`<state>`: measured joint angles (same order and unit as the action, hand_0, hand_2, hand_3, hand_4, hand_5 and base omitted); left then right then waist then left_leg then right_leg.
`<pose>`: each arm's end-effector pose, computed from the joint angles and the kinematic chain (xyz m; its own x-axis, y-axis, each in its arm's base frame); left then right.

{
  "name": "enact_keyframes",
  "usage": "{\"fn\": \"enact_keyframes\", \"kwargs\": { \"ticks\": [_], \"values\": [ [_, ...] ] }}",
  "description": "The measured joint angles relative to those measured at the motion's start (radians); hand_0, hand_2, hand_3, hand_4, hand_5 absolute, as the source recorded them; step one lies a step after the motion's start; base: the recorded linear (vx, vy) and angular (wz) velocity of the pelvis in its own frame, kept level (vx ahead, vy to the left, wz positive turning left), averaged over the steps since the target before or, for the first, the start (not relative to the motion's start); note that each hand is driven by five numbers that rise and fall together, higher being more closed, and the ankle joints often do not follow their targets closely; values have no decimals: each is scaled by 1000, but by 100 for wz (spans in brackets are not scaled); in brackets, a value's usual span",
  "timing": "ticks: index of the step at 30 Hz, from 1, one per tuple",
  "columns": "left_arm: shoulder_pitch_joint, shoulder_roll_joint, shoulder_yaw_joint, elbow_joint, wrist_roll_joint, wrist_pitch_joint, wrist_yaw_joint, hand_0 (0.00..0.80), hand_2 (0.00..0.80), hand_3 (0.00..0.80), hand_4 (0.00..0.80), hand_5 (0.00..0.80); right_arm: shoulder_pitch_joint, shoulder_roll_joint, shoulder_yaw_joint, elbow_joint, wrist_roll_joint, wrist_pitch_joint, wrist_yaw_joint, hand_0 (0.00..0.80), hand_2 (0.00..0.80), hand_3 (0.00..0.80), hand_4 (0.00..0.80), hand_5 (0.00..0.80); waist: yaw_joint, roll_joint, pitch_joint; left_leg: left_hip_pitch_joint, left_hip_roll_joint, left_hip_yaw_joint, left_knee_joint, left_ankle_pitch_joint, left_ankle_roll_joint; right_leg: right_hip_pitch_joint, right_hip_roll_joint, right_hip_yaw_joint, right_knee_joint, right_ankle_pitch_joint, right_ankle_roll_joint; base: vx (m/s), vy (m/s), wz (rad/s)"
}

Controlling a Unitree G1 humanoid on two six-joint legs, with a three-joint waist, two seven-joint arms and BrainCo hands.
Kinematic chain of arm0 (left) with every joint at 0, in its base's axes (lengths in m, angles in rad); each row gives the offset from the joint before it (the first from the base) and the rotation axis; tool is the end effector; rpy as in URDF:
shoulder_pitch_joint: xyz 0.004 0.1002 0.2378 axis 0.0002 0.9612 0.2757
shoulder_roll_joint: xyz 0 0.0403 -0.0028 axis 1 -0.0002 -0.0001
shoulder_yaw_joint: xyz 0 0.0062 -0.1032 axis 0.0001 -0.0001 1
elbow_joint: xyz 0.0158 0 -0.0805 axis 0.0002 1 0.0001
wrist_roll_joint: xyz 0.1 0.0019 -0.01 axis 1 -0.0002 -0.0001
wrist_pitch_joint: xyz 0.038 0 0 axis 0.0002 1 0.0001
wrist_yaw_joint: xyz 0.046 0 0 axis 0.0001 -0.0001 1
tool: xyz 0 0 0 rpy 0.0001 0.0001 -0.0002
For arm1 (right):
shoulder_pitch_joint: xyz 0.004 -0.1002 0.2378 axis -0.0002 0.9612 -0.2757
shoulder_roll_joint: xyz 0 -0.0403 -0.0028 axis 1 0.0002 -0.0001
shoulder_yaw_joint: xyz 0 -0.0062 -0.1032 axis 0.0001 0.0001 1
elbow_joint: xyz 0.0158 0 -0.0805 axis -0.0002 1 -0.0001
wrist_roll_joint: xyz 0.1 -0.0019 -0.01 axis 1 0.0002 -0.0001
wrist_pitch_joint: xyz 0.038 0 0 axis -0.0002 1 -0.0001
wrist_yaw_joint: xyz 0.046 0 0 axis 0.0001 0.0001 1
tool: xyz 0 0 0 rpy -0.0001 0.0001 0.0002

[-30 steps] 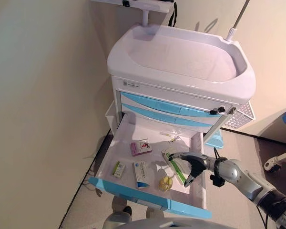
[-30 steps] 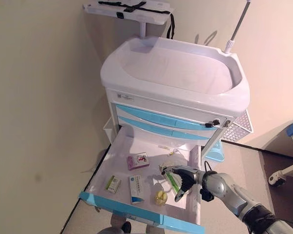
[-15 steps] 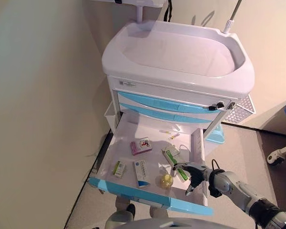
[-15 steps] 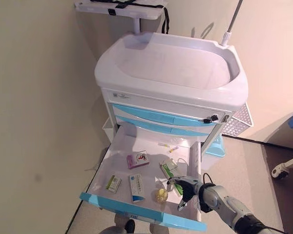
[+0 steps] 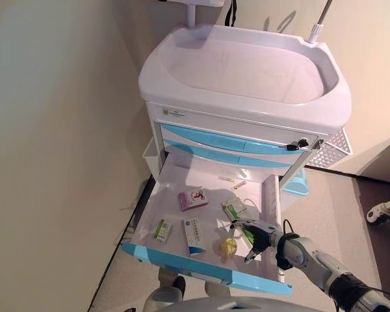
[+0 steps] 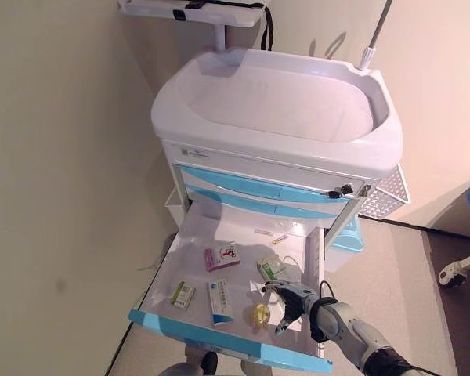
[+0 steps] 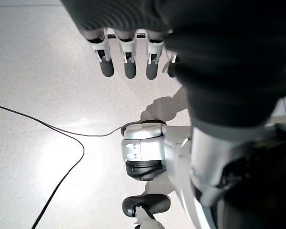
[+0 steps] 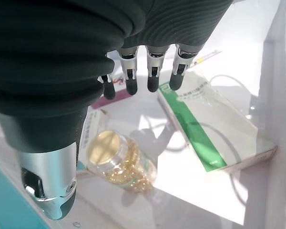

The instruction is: Open the drawer and pick up the medicine

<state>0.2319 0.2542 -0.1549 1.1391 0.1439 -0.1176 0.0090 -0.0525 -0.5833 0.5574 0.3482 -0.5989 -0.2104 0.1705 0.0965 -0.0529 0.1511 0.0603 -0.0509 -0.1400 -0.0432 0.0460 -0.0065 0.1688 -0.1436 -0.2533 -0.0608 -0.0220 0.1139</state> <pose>0.0051 0.2259 -0.1177 0.3054 0.1553 -0.9395 0.2796 0.9285 0.2443 0.1754 -0.1948 -0.0165 0.6779 0.4597 -0.5737 -0.6885 0.1234 -0.7147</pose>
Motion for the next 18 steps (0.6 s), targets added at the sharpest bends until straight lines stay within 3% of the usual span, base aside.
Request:
{"fn": "enact_keyframes", "kwargs": {
  "ticks": [18],
  "values": [
    [-2, 1, 1, -8, 0, 1, 15, 0, 0, 0, 0, 0, -11, 20, 42, -35, -6, 0, 23, 0, 0, 0, 0, 0, 2, -9, 9, -1, -1, -1, -4, 5, 0, 0, 0, -1, -5, 1, -2, -6, 1, 0]
  ]
}}
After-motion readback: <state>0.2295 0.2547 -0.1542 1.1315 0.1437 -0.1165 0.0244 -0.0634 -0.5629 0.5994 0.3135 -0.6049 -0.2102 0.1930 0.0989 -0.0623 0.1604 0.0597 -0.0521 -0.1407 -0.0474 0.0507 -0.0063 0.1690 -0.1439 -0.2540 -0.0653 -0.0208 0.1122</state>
